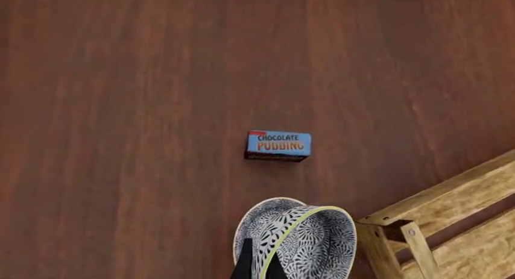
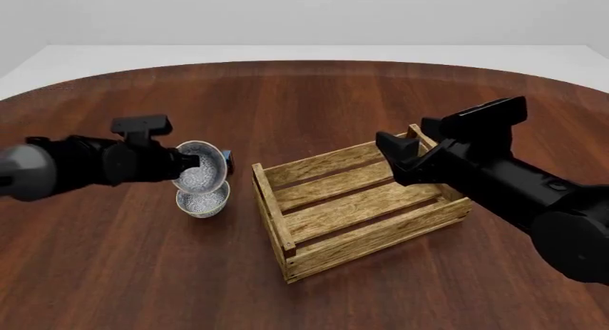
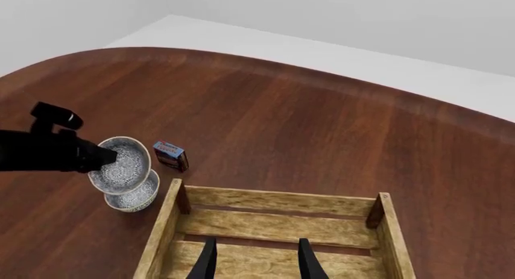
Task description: Stack the right bowl on the left bowl and place them in the tray.
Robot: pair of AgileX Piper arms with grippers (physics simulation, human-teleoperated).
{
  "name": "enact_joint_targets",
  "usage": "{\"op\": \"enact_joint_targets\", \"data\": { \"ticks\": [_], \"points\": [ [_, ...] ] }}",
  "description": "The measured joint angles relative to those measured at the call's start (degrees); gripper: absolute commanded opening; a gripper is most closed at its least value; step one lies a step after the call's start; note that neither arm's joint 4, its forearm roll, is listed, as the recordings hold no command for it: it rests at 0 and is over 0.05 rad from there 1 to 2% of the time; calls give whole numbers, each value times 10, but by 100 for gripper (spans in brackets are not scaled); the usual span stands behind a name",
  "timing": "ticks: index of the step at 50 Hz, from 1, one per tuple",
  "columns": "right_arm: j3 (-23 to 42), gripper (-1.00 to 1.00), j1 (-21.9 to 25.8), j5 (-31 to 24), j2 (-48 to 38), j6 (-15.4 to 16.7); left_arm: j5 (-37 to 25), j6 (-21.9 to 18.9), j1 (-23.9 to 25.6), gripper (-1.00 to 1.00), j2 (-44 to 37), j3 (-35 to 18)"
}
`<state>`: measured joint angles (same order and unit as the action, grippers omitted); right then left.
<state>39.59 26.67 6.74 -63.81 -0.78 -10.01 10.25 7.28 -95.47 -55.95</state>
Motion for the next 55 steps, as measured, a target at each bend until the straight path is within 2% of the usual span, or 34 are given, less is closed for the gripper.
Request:
{"op": "enact_joint_targets", "data": {
  "ticks": [45,46,55],
  "points": [
    [0,100,0,1,-4,1,34,6,-6,-100,-63,13],
    [0,100,0,1,-4,1,33,6,-6,100,-63,13],
    [0,100,0,1,-5,2,26,1,-6,100,-61,7]
  ]
}}
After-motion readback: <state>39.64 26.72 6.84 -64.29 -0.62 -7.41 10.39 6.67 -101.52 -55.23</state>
